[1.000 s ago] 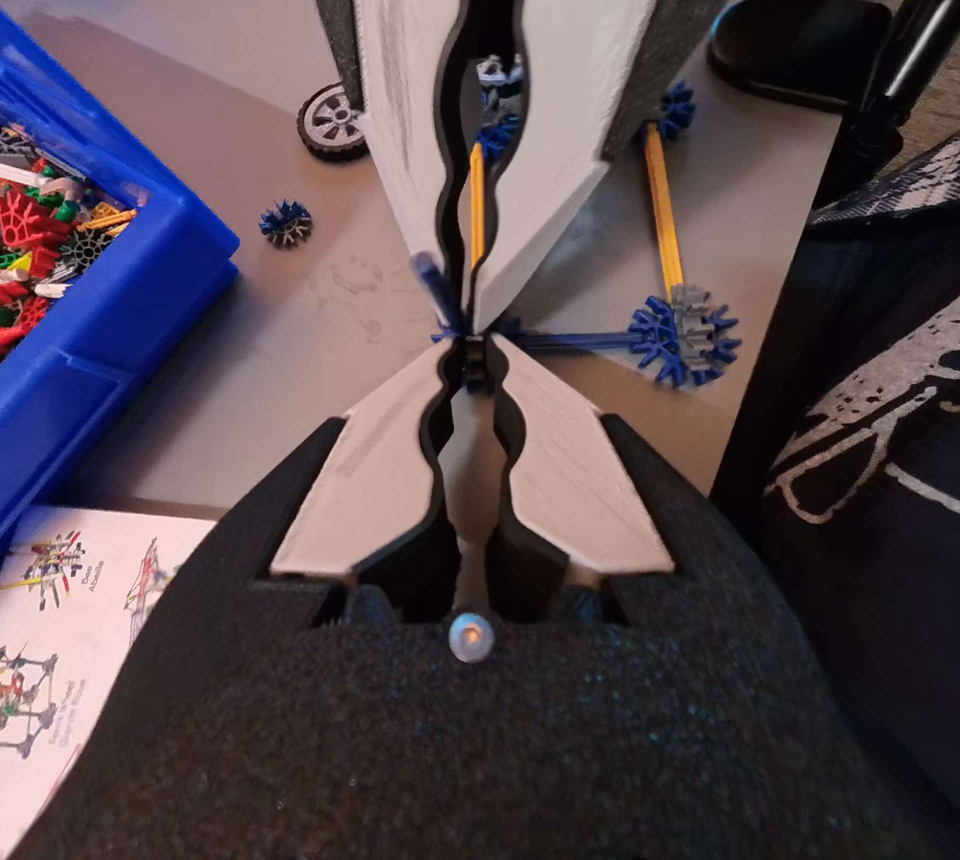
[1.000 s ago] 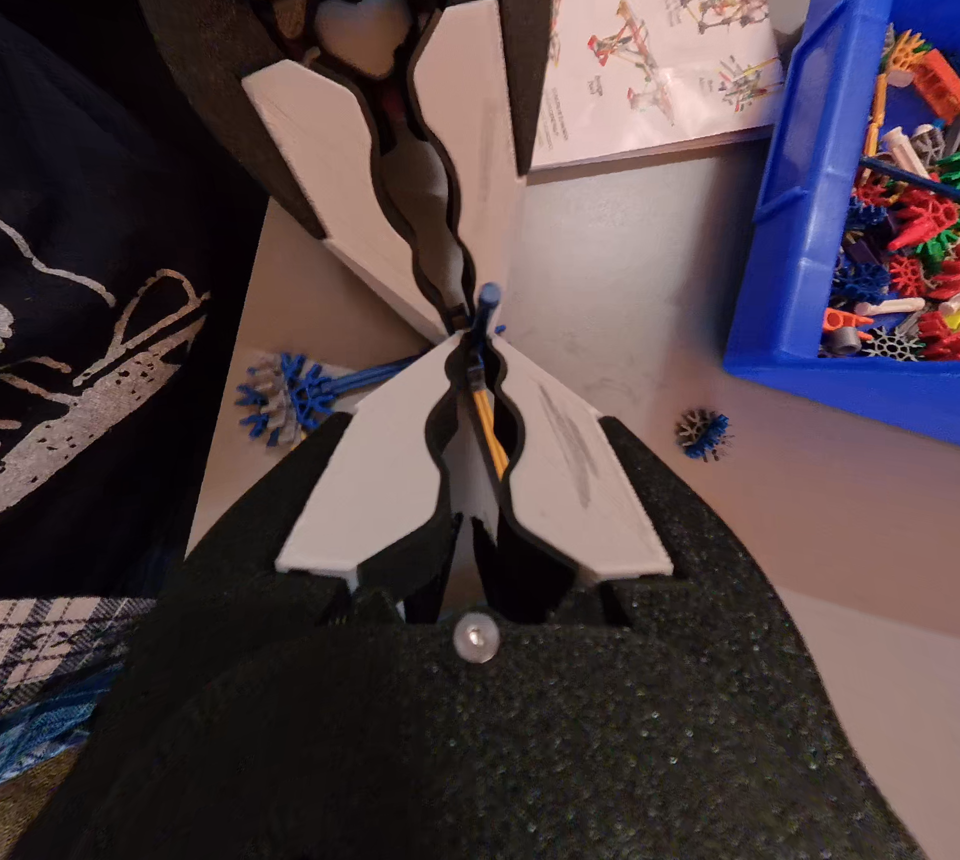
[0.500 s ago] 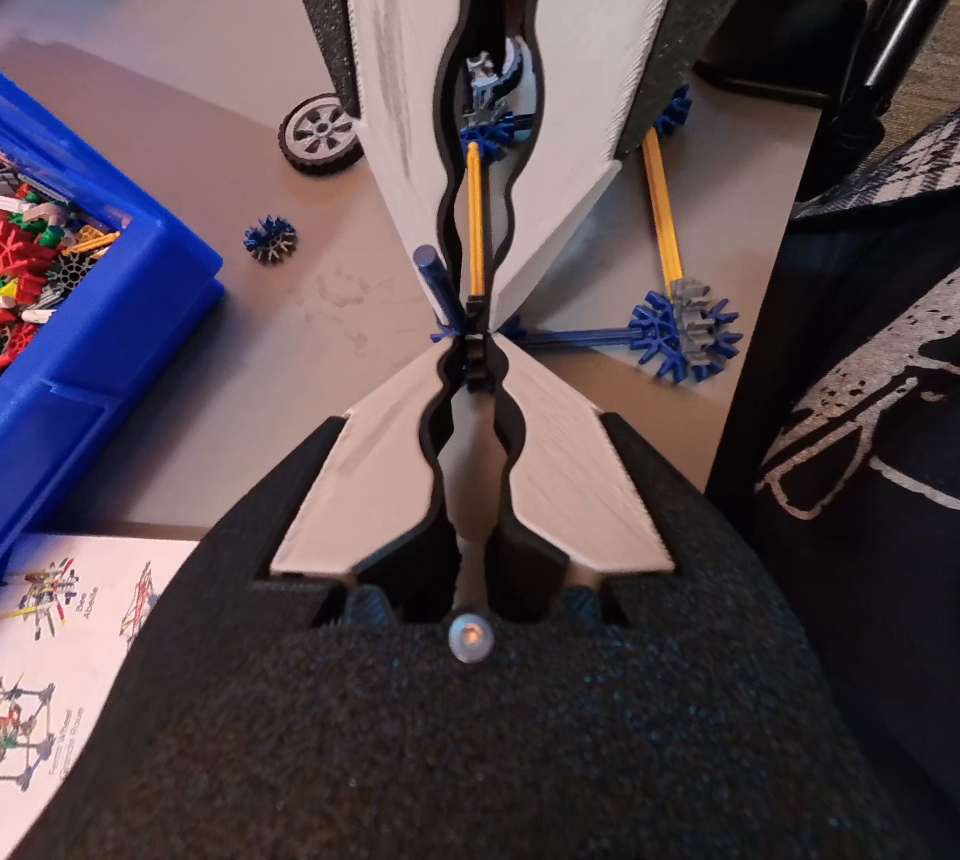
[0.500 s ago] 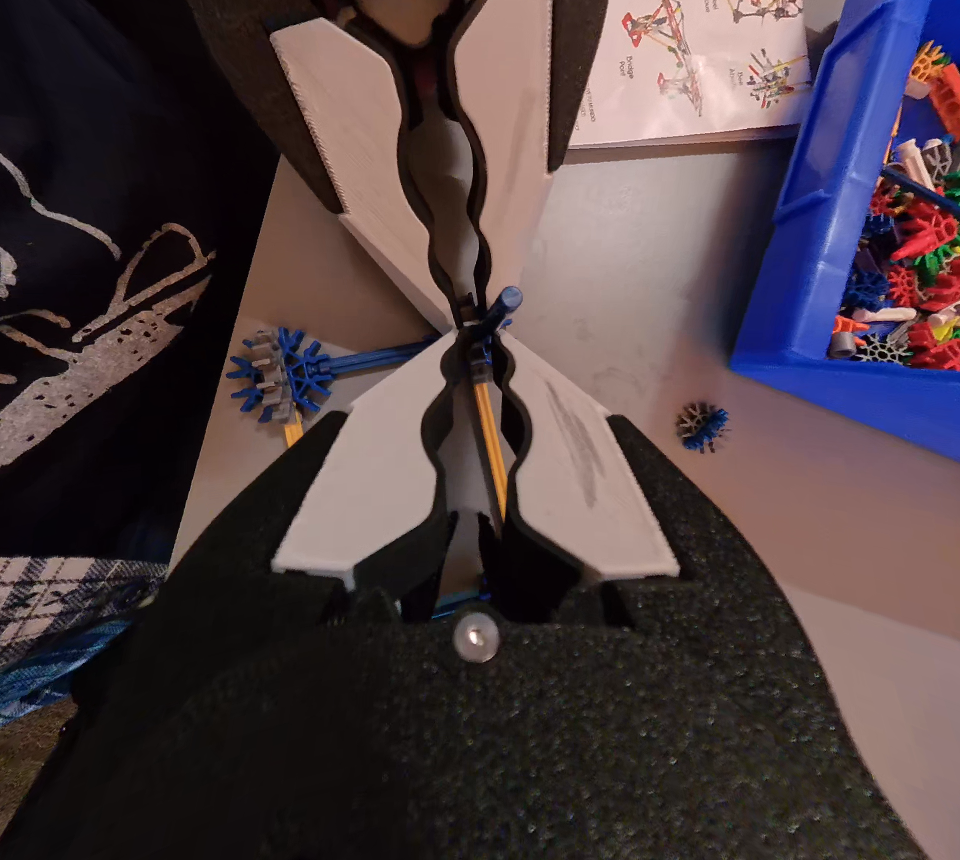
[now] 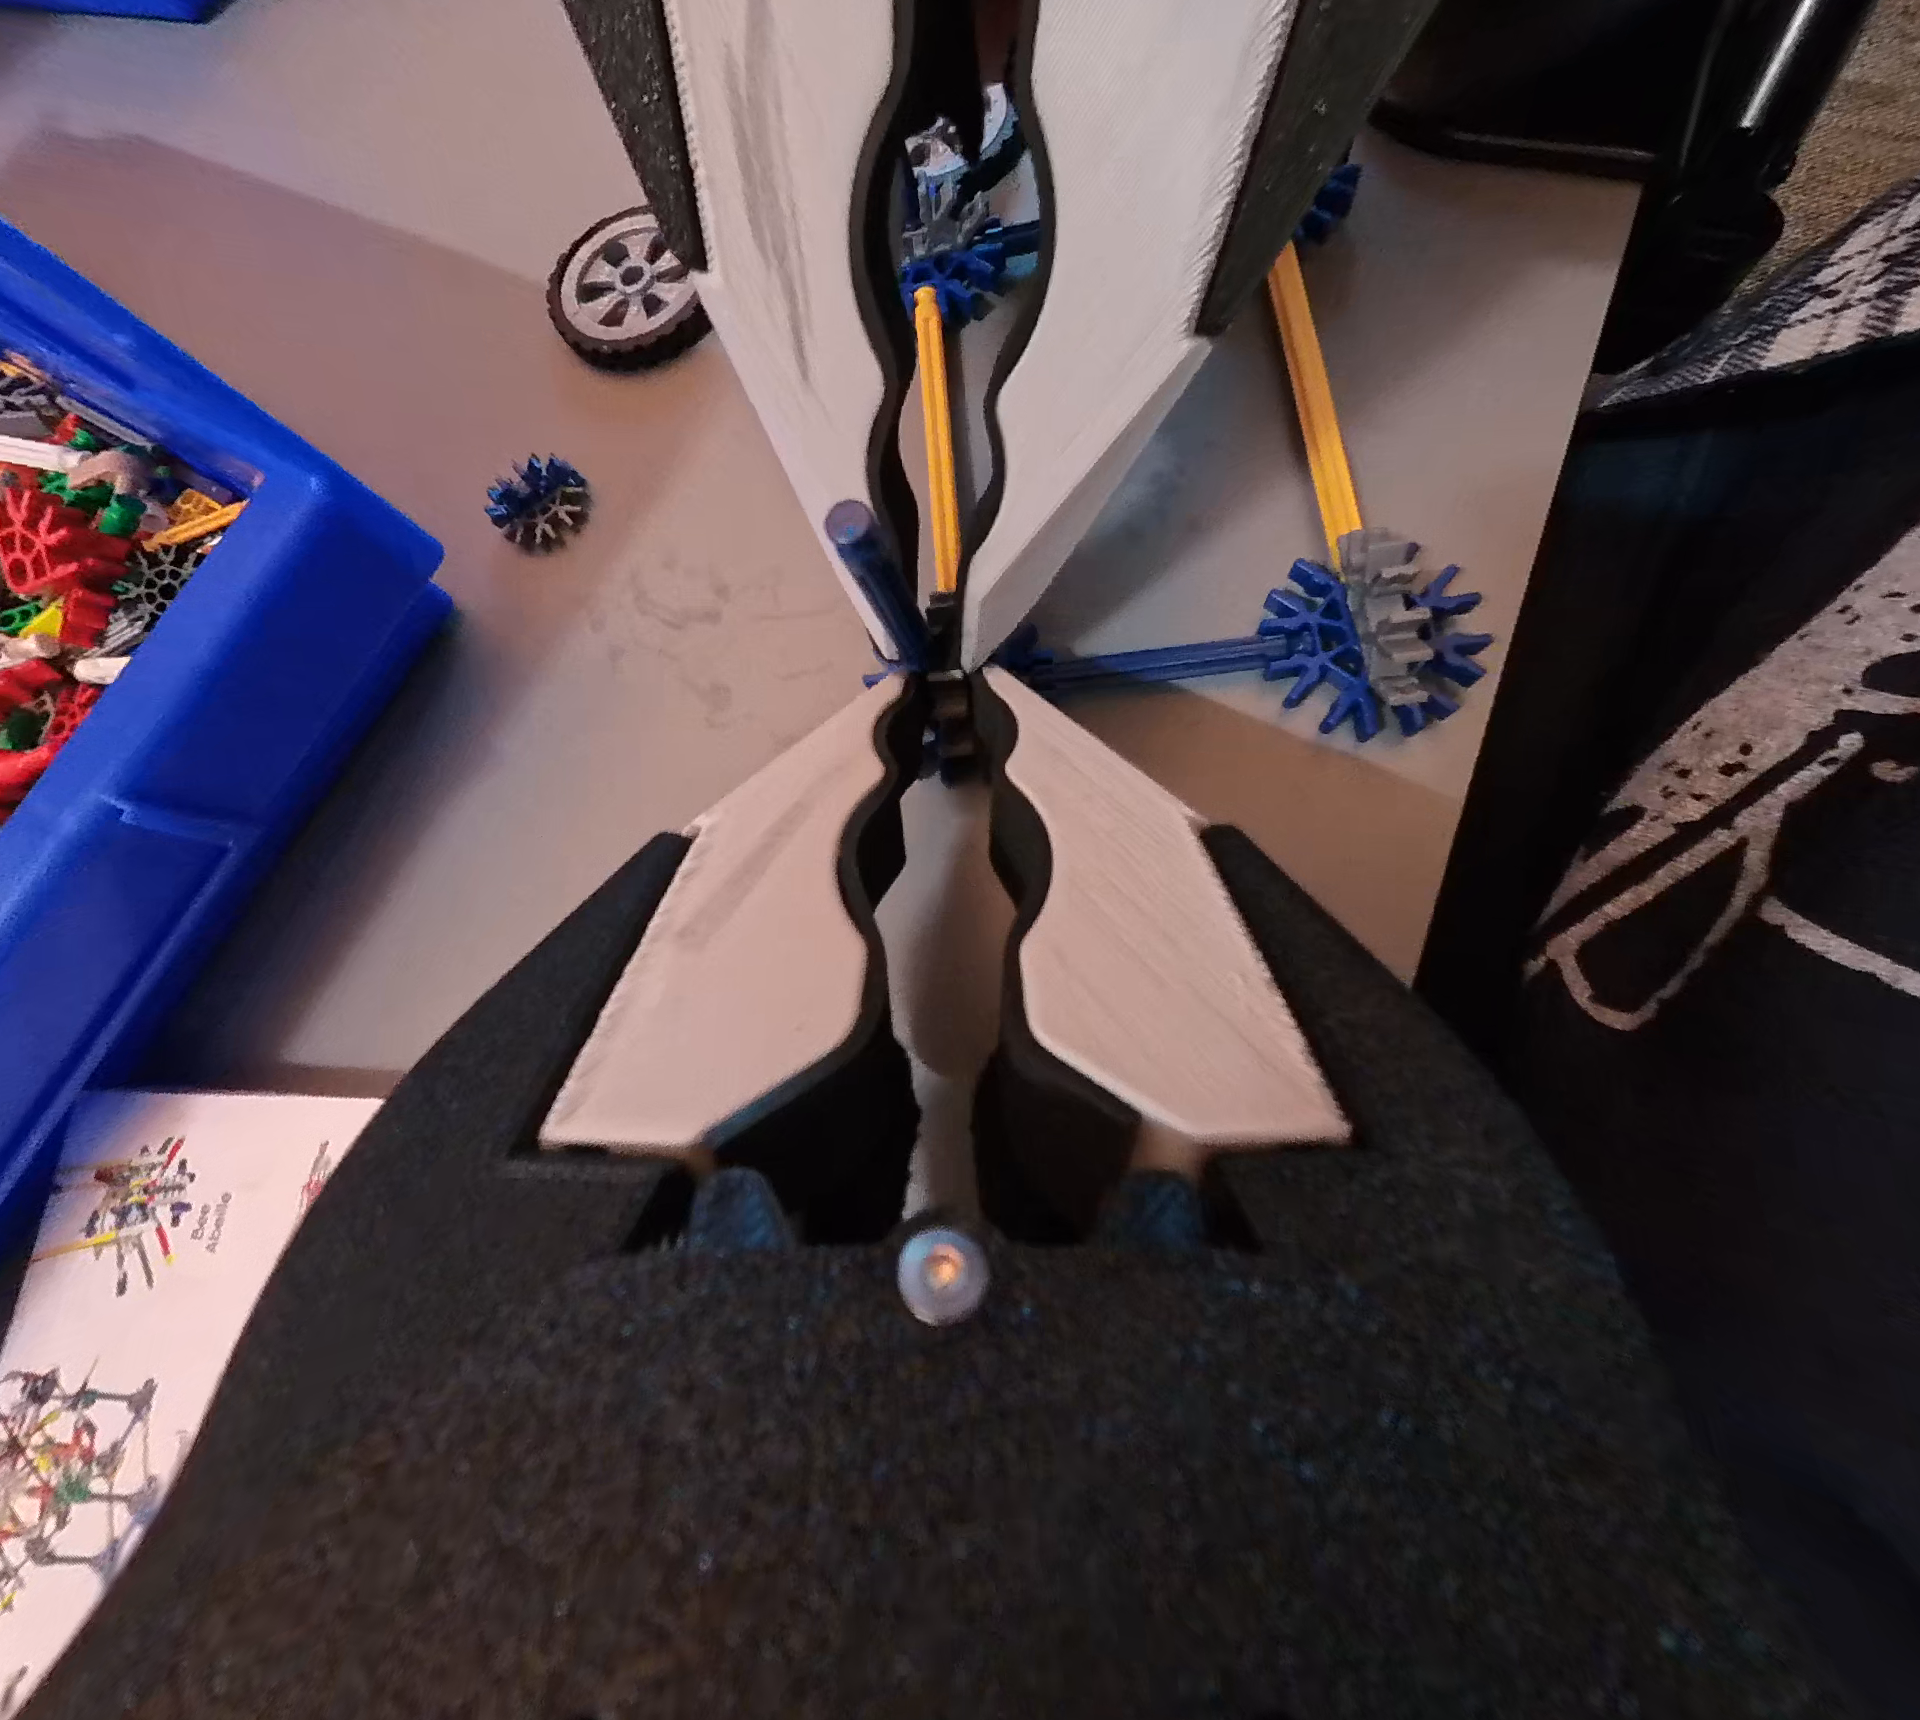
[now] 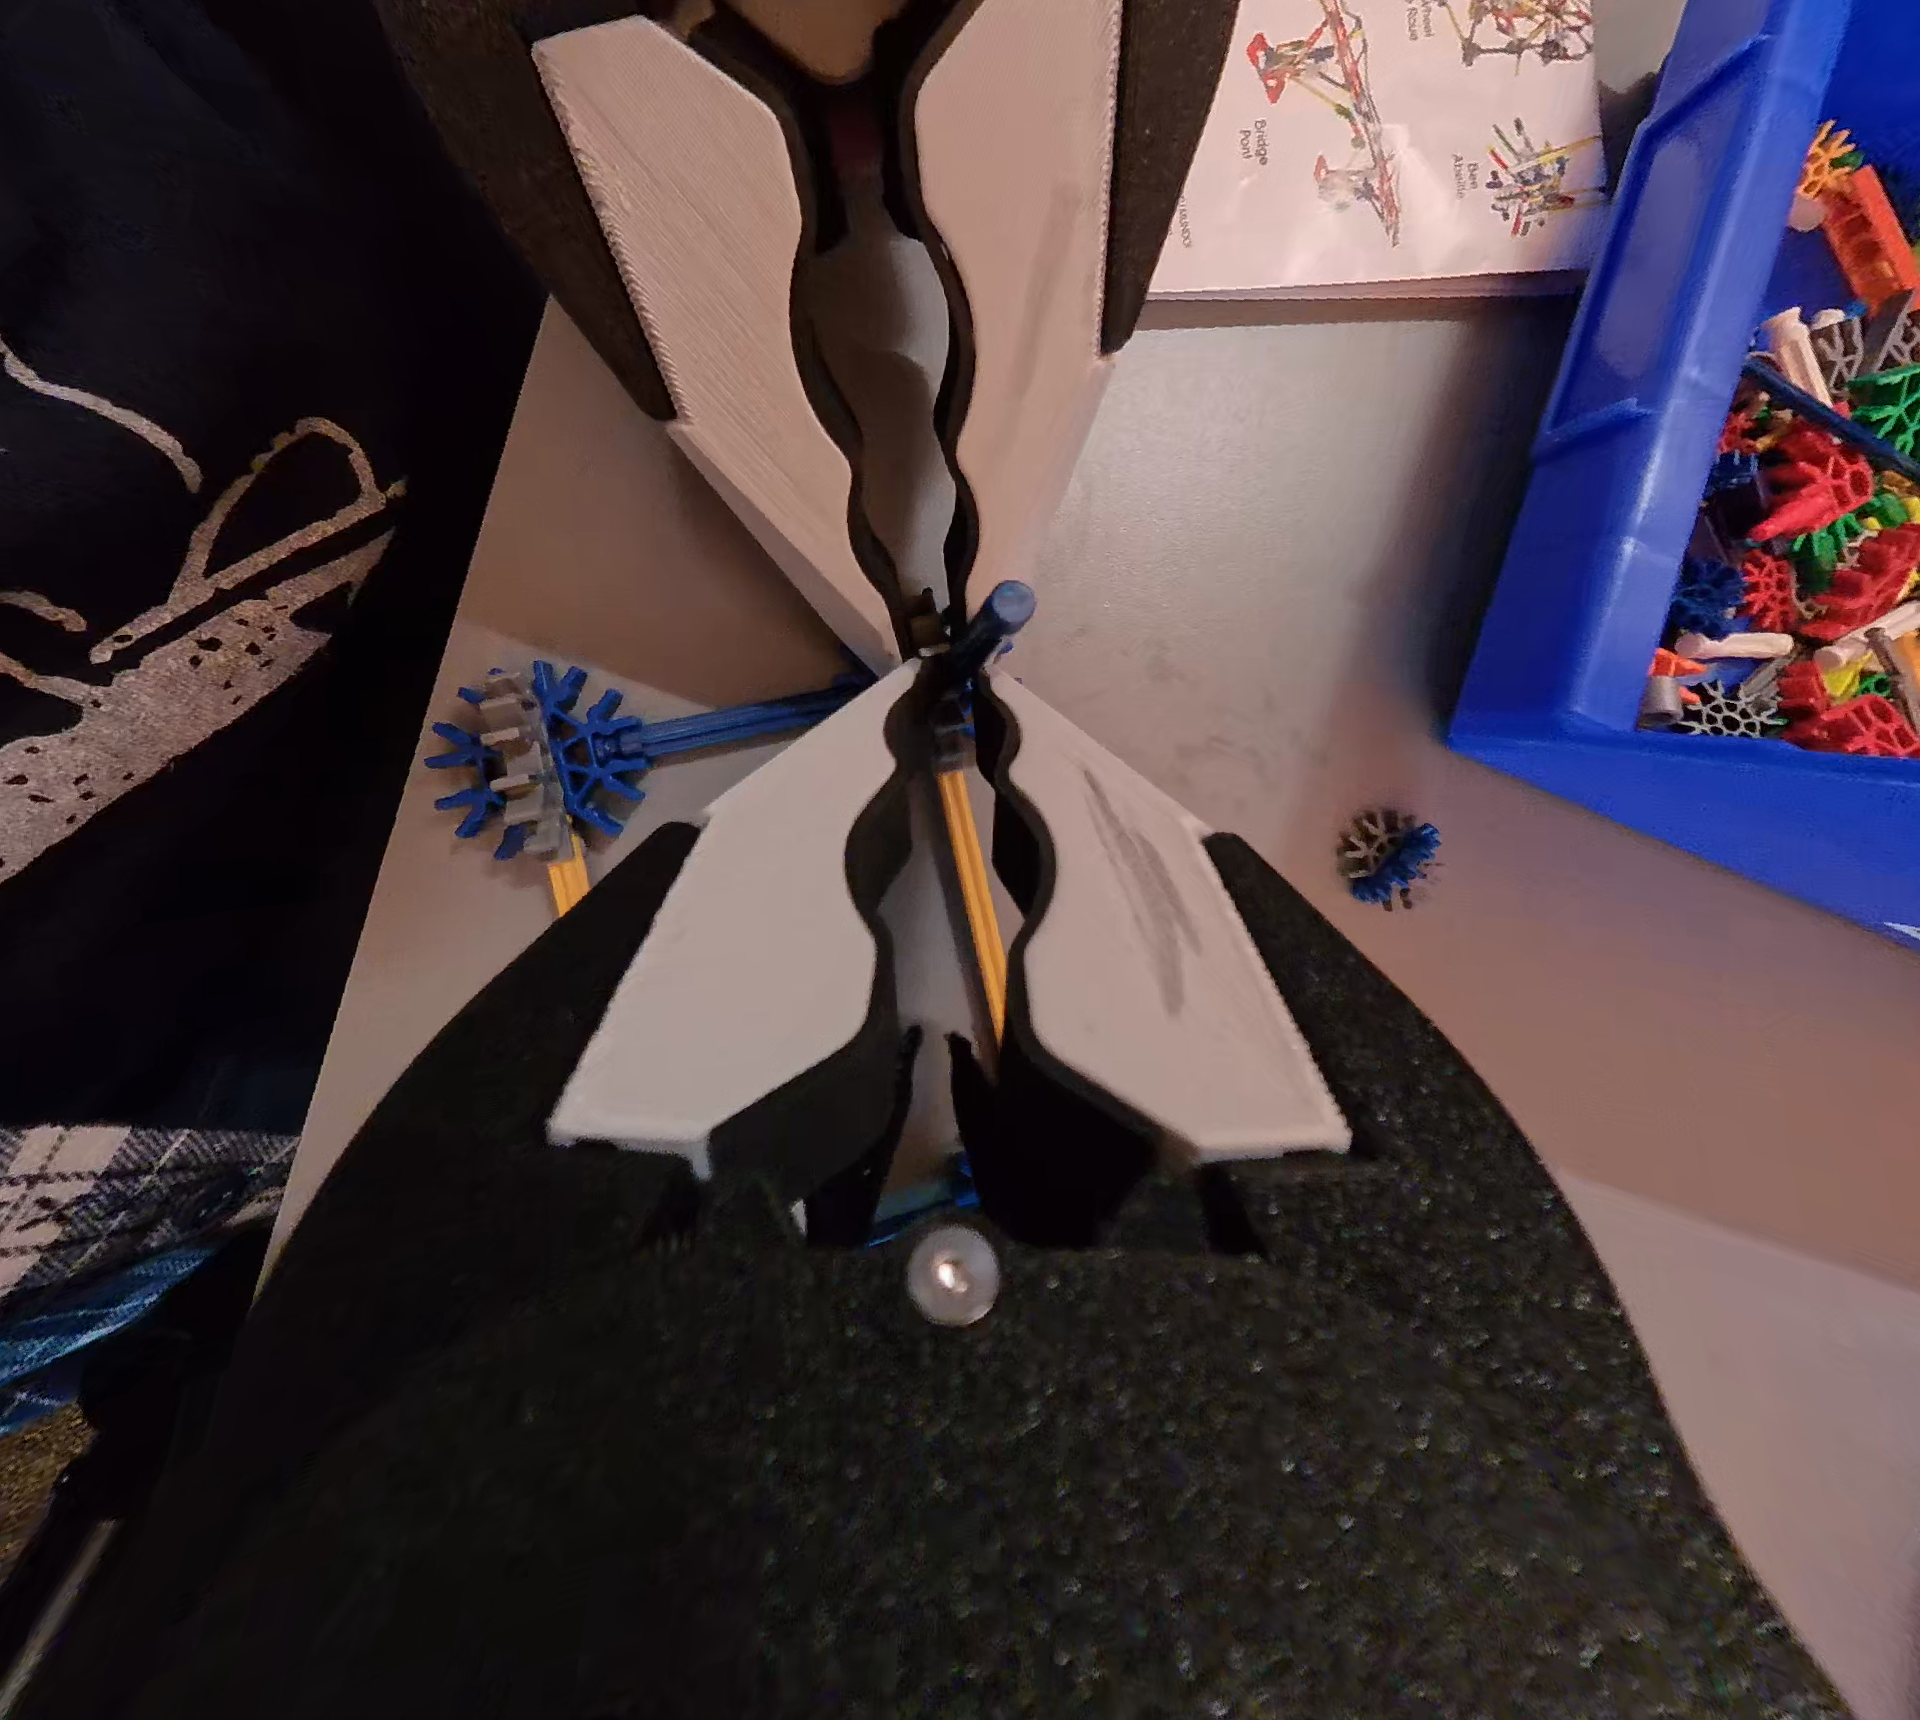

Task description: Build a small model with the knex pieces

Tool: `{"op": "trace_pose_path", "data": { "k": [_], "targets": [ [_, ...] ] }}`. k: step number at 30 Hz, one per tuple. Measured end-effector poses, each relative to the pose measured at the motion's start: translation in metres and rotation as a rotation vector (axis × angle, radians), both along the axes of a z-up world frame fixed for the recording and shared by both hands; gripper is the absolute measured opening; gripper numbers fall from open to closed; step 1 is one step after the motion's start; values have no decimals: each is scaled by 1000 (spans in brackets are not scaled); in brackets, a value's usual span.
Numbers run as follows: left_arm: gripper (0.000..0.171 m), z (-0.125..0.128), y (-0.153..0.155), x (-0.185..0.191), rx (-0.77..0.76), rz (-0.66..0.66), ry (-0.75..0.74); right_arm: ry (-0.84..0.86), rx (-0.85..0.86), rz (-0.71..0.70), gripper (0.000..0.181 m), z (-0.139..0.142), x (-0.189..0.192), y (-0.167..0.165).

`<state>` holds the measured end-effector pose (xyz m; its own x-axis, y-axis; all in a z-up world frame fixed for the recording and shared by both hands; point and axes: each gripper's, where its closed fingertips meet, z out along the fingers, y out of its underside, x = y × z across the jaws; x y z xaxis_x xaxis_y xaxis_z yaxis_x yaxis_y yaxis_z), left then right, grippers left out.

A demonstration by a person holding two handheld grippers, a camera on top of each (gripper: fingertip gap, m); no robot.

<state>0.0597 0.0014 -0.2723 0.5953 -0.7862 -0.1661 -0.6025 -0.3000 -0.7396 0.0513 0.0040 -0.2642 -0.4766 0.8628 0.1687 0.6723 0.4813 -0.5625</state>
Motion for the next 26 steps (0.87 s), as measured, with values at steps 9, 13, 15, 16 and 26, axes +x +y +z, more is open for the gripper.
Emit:
{"op": "trace_pose_path", "data": {
  "k": [9, 13, 15, 16, 26],
  "targets": [
    [5, 0, -1, 3, 13, -17, 5, -19, -45, -15, 8, 0, 5, -3],
    [6, 0, -1, 5, -2, -19, -21, -27, -51, -9, 9, 0, 7, -3],
    [6, 0, -1, 5, -3, -25, -19, -29, -54, -8, 10, 1, 7, -3],
    [6, 0, -1, 5, -2, -21, -19, -28, -56, -10, 10, 1, 8, -3],
    [6, 0, 2, 3, 7, -3, -18, -46, -77, -33, 19, 0, 9, -3]
  ]
}}
